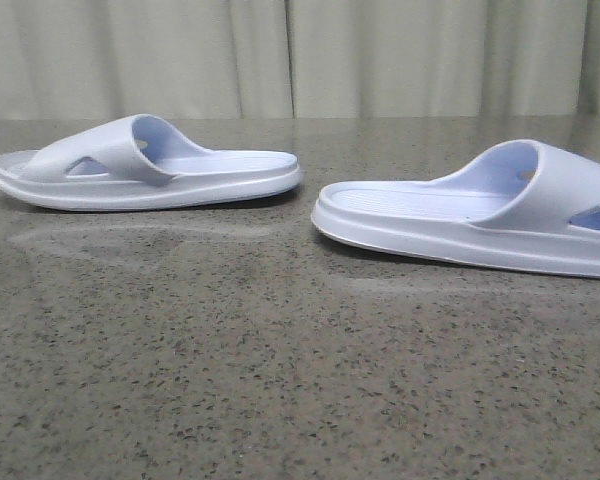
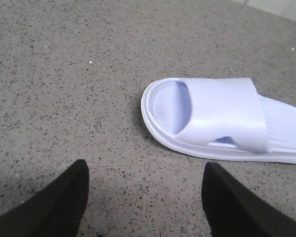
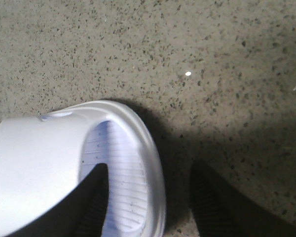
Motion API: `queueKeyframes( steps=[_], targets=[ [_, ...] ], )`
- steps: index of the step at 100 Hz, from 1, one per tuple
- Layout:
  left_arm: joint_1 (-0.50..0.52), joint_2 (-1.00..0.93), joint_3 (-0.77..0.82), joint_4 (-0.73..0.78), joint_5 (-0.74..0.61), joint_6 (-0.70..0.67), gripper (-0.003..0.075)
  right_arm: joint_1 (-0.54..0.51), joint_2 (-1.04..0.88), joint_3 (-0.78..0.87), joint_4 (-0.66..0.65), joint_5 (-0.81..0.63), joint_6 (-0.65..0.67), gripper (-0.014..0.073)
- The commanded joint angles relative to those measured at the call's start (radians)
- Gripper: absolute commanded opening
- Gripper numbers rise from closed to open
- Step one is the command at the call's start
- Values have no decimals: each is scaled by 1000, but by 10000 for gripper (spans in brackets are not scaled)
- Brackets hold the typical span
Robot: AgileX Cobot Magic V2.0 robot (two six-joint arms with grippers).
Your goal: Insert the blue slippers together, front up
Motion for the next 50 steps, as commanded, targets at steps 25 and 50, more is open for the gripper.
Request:
queueKeyframes(
  steps=[25, 50],
  targets=[
    [-9, -3, -36, -28, -66, 6, 435, -10, 136, -31, 181, 154, -168, 256],
    [-9, 95, -38, -175, -64, 127, 435, -10, 168, -31, 192, 171, -179, -106]
  ],
)
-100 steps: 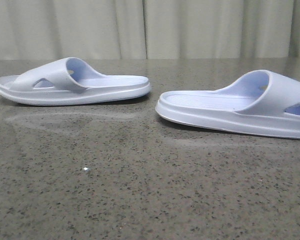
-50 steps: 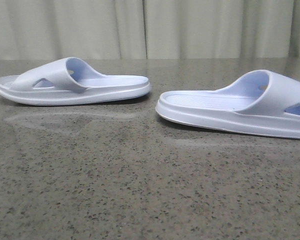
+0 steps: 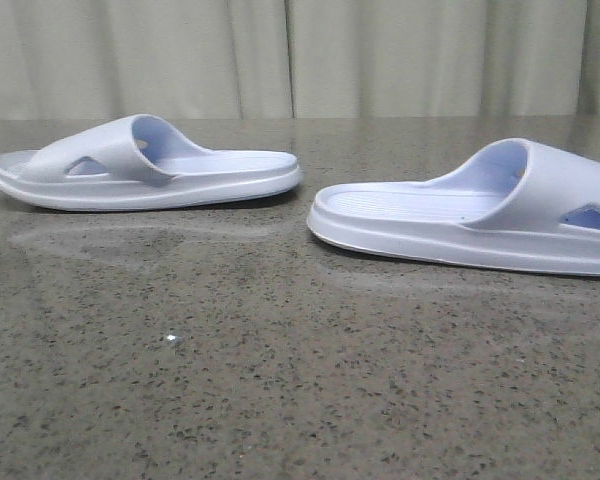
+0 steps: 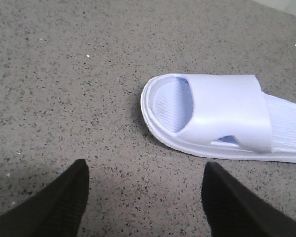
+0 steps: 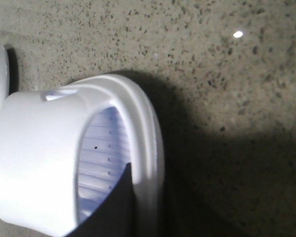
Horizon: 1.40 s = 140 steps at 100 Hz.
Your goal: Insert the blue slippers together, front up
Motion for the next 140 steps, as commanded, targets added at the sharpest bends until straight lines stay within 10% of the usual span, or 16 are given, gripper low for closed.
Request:
queueKeyframes(
  steps=[1, 55, 107, 140],
  targets=[
    [-9, 38, -36, -127, -52, 82, 435, -6, -17, -27, 49, 31, -25, -106],
    [220, 458, -180, -903, 387, 695, 414, -6, -17, -27, 58, 10, -40, -107],
    [219, 694, -309, -919, 525, 712, 342, -6, -17, -27, 61, -5, -40, -107],
    [219, 731, -309, -921, 595, 723, 101, -6, -17, -27, 61, -5, -40, -107]
  ],
)
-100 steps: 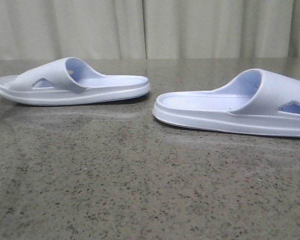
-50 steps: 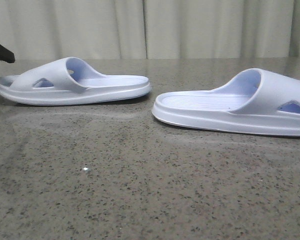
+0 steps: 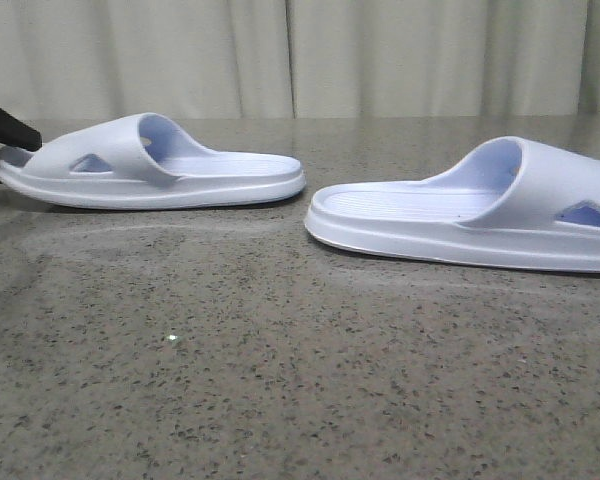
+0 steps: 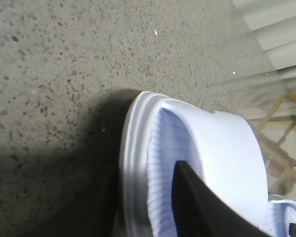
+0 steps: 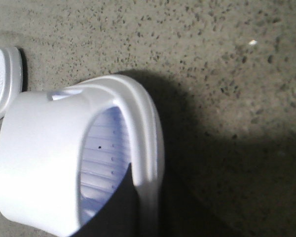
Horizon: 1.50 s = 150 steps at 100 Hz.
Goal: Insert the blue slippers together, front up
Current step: 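Close each gripper on the heel rim of its slipper, then lift both slippers and bring them together, one above the other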
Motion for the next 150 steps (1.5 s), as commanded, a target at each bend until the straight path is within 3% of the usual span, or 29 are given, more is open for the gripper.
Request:
queueKeyframes(
  steps=[1, 6, 70, 92, 118, 150],
  targets=[
    [-5, -26, -21, -51, 69, 9, 81, -6, -17, -27, 40, 2, -14, -107],
    [-3, -26, -21, -61, 87, 33, 13, -6, -17, -27, 42, 2, -14, -107],
    [107, -188, -21, -92, 192, 67, 15, -54, -47, -140, 417, 267, -107, -106],
    [88, -194, -21, -162, 289, 67, 15, -20, -47, -154, 434, 281, -112, -106],
    [12, -194, -21, -162, 289, 59, 15, 95, -47, -156, 437, 194, -144, -106],
    [-71, -194, -21, -167, 289, 51, 15, 130, -11, -182, 420, 158, -161, -106]
  ],
)
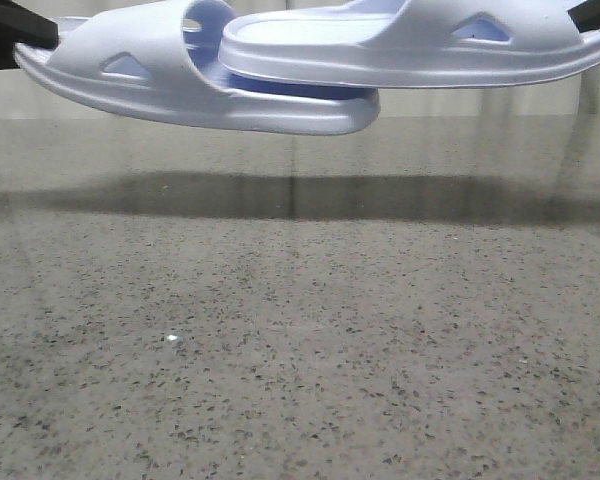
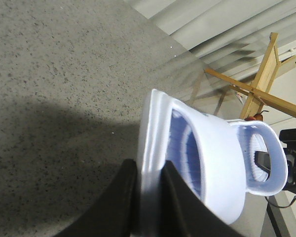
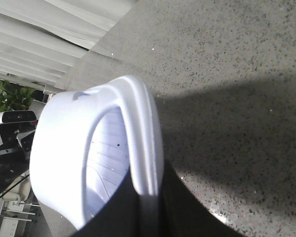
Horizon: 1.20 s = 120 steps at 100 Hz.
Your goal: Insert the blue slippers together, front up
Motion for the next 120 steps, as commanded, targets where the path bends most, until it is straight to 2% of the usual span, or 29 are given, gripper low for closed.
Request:
queueKeyframes(
  steps=[1, 56, 92, 120],
  targets=[
    [-27, -43, -21, -83, 101, -11, 15, 14, -8, -51, 57, 33, -21, -106],
    [-146, -43, -21, -136, 101, -15, 15, 221, 172, -164, 39, 10, -21, -106],
    [-169, -43, -21, -130, 91, -15, 15, 358, 253, -262, 43, -48, -21, -106],
    [-163, -43, -21, -121, 93, -15, 15, 381, 269, -313, 34, -56, -21, -91]
  ],
)
